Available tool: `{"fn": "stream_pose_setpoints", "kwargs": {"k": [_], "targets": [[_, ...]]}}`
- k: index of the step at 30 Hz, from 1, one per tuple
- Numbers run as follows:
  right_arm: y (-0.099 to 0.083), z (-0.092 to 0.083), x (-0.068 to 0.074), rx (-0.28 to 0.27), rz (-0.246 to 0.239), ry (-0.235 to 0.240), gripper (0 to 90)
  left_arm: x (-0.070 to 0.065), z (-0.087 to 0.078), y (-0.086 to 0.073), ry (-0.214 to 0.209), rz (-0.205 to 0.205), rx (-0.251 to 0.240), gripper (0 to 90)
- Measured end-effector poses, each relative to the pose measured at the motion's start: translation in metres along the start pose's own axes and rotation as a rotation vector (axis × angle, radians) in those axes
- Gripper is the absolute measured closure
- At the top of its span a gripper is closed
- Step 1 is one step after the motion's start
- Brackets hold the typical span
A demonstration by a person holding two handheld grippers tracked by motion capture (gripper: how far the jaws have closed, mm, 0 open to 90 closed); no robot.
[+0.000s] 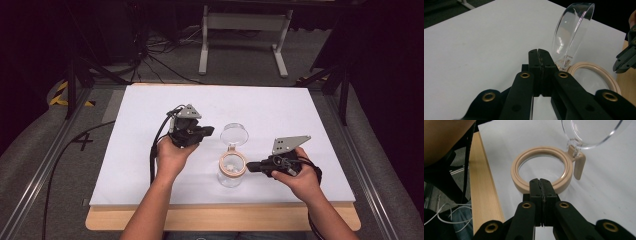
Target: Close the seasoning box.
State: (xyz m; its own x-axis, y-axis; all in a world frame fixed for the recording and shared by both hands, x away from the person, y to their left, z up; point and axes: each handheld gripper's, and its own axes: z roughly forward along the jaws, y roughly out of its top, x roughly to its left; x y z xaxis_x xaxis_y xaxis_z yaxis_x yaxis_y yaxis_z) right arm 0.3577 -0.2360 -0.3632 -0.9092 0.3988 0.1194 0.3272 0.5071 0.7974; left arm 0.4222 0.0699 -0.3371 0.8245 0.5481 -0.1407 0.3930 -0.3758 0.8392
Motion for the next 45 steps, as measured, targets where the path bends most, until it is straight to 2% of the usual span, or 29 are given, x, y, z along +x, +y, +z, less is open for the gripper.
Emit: {"fn": "stream_pose_setpoints", "kwargs": {"k": [4, 7, 11, 14, 15, 25, 33, 35, 43, 45], "targets": [[0.004, 0.004, 0.002, -0.075, 0.008, -0.029, 90.0, -0.005, 0.003, 0.001, -0.010, 0.008, -0.010, 89.5], [0.007, 0.006, 0.003, -0.105, 0.017, -0.043, 90.0, -0.007, 0.004, 0.002, -0.011, 0.022, 0.001, 89.4], [0.009, 0.009, 0.003, -0.109, 0.023, -0.036, 90.0, -0.009, 0.008, 0.002, -0.017, 0.023, 0.002, 89.4], [0.008, 0.010, 0.005, -0.099, 0.020, -0.037, 90.0, -0.011, 0.011, 0.003, -0.021, 0.034, 0.002, 89.3], [0.008, 0.010, 0.005, -0.099, 0.018, -0.039, 90.0, -0.011, 0.011, 0.003, -0.018, 0.049, 0.014, 89.3], [0.007, 0.006, 0.004, -0.117, 0.024, -0.040, 90.0, -0.013, 0.009, 0.005, -0.026, 0.054, 0.017, 89.3], [0.009, 0.005, 0.004, -0.127, 0.035, -0.034, 90.0, -0.016, 0.008, 0.004, -0.040, 0.080, 0.051, 89.3], [0.009, 0.006, 0.004, -0.127, 0.039, -0.032, 90.0, -0.017, 0.007, 0.004, -0.056, 0.077, 0.061, 89.3], [0.012, 0.006, 0.001, -0.135, 0.056, -0.015, 90.0, -0.022, 0.003, 0.005, -0.074, 0.124, 0.127, 89.1], [0.012, 0.006, 0.001, -0.137, 0.060, -0.013, 90.0, -0.023, 0.002, 0.004, -0.075, 0.144, 0.163, 88.3]]}}
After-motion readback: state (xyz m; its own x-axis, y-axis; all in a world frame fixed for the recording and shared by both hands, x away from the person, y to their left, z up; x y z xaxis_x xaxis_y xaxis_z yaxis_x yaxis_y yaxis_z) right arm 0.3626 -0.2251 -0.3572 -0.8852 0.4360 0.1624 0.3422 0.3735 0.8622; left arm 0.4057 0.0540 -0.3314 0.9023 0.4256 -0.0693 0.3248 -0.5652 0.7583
